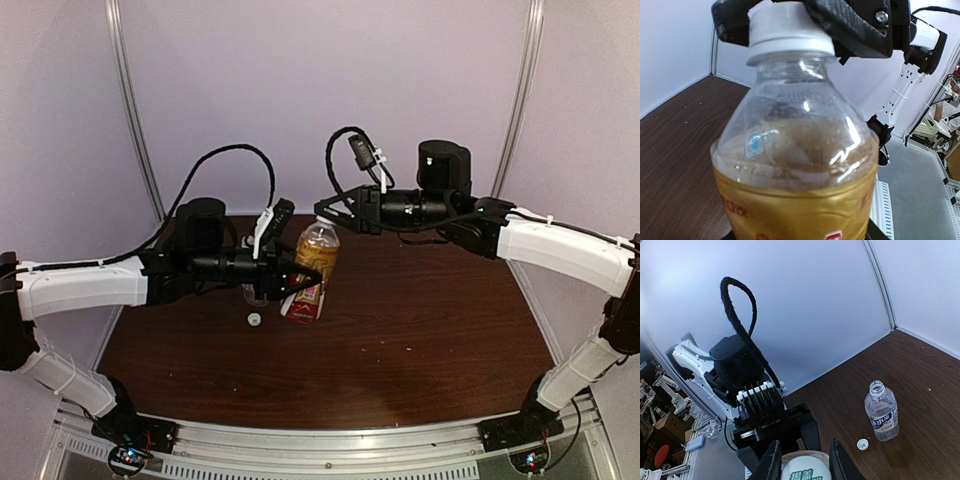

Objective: Unscrew the bottle caps

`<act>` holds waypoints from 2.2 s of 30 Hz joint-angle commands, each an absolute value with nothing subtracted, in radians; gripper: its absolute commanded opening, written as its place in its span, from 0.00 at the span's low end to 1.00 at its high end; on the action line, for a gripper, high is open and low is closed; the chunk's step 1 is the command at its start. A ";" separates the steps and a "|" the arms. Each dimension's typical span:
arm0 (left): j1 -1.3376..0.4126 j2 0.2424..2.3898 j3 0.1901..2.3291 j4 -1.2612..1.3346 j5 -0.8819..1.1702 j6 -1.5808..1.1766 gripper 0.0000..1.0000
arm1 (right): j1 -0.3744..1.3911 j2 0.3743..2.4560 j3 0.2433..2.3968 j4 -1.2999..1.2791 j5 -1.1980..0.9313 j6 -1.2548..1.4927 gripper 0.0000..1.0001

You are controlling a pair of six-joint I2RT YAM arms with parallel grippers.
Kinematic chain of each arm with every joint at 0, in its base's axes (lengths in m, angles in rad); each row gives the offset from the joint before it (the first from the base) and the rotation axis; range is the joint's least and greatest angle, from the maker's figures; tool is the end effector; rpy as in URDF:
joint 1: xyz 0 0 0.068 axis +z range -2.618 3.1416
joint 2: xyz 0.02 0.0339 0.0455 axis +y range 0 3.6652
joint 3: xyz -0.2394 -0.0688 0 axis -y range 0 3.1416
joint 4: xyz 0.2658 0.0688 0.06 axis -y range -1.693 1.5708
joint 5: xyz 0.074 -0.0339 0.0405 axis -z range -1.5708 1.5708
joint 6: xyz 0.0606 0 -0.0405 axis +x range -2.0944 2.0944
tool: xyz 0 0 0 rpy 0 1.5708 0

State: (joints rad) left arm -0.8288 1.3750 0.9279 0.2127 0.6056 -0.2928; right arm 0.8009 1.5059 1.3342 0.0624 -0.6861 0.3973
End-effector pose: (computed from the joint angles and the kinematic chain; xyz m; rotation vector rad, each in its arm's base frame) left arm 0.2175 -0.2883 0.2587 0.9632 1.7230 -1.3116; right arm 0.2486 0.3116 0.3529 -0.9215 1.6412 1.4347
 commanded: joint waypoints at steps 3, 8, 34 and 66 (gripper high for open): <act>-0.830 1.338 0.913 0.312 0.602 -0.307 0.35 | 0.801 1.501 1.328 0.100 -0.731 0.366 0.00; -0.830 1.327 0.897 0.344 0.654 -0.314 0.33 | 0.797 1.505 1.333 0.126 -0.830 0.307 0.00; -0.830 1.313 0.858 0.488 0.830 -0.369 0.33 | 0.753 1.568 1.442 0.089 -1.098 0.231 0.49; -0.830 1.318 0.896 0.299 0.543 -0.289 0.33 | 0.803 1.562 1.462 -0.037 -0.695 0.423 0.67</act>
State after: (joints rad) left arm -0.8314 1.3331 0.8623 0.2741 0.5613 -0.3069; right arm 0.7910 1.5578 1.4525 -0.0391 -0.7155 0.4137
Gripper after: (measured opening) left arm 0.515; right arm 0.682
